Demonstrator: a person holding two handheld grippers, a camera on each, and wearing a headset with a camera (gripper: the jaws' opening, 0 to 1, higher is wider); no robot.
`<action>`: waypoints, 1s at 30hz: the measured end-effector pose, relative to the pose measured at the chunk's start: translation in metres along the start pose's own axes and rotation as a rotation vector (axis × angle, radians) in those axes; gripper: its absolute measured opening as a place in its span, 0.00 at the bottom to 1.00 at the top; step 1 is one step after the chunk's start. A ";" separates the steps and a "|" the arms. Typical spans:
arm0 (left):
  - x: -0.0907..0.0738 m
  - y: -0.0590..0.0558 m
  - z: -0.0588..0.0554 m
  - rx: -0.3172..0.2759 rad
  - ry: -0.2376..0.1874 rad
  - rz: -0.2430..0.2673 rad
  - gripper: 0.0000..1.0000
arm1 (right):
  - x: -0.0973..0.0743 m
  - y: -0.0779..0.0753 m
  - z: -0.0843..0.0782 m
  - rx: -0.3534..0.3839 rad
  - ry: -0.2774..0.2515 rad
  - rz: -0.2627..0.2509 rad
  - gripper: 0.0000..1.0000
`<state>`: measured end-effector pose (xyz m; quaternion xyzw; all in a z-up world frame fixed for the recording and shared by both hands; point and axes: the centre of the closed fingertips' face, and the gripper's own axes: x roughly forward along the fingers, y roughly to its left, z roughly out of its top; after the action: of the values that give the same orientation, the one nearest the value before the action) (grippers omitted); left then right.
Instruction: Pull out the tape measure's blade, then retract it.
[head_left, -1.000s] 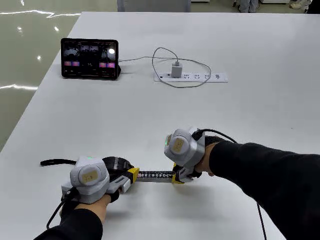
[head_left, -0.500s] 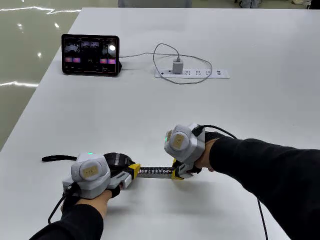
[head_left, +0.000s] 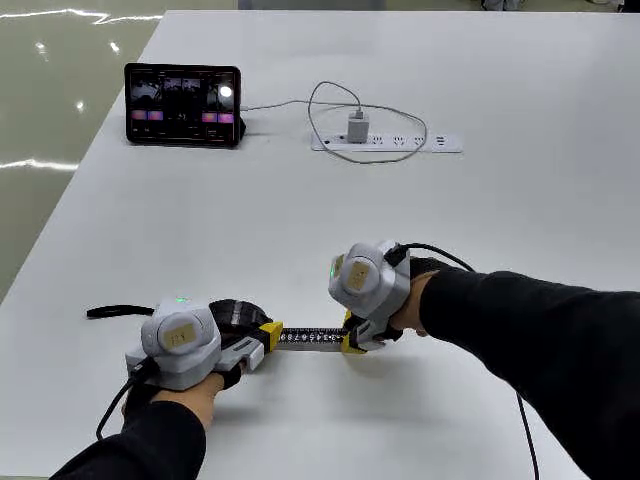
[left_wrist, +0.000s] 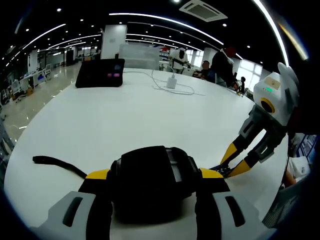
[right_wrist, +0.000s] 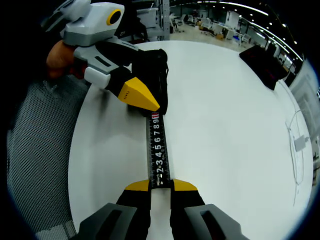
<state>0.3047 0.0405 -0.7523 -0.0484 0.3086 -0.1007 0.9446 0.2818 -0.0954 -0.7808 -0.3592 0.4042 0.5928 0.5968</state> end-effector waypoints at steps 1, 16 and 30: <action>0.000 0.000 0.000 0.000 0.000 0.000 0.63 | 0.000 0.000 0.000 0.000 -0.002 -0.001 0.10; 0.000 0.000 0.000 -0.012 -0.001 -0.008 0.63 | 0.003 0.000 0.006 0.001 -0.031 0.018 0.10; 0.000 0.000 0.000 -0.014 -0.001 -0.017 0.63 | 0.006 0.000 0.012 0.008 -0.050 0.007 0.10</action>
<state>0.3043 0.0402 -0.7523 -0.0579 0.3084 -0.1066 0.9435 0.2820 -0.0817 -0.7812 -0.3405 0.3927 0.6020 0.6062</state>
